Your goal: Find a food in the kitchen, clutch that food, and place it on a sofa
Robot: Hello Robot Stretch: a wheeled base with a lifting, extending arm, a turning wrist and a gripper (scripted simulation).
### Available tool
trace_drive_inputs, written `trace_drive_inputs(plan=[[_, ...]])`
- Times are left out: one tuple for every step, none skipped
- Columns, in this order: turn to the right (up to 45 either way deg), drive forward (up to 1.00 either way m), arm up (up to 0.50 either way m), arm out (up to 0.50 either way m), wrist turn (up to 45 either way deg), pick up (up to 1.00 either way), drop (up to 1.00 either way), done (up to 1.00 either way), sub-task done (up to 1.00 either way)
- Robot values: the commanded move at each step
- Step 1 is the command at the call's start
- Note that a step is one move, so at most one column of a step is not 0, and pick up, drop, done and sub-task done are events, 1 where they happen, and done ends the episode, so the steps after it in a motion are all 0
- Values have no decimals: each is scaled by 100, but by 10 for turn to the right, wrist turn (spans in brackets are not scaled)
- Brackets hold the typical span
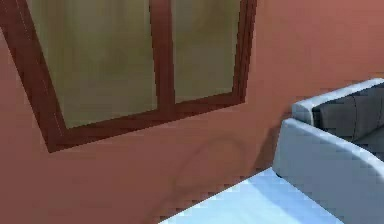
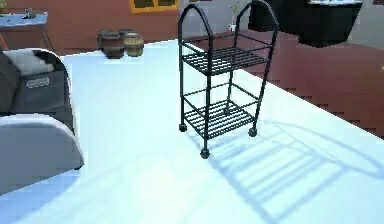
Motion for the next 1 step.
trace_drive_inputs(plan=[[450, 0, 0, 0, 0, 0, 0, 0, 0]])
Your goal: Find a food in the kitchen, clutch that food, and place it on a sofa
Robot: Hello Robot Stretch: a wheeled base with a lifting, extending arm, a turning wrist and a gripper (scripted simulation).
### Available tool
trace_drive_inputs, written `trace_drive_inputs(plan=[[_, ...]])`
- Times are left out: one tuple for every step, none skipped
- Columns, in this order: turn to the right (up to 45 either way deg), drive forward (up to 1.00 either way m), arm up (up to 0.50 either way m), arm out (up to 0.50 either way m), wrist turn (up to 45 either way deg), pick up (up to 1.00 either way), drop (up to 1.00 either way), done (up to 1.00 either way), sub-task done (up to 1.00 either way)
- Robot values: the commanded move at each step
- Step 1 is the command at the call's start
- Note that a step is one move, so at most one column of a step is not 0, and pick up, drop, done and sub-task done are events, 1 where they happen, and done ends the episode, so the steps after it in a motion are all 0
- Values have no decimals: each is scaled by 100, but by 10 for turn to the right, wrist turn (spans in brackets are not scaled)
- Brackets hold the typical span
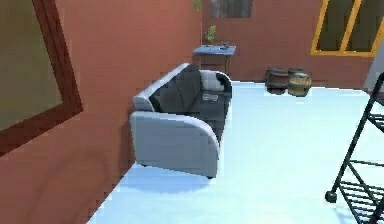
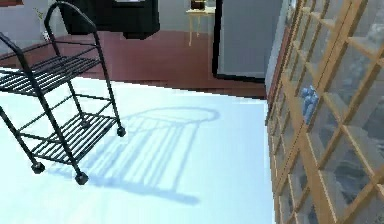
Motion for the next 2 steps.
trace_drive_inputs(plan=[[120, 0, 0, 0, 0, 0, 0, 0, 0], [30, 0, 0, 0, 0, 0, 0, 0, 0]])
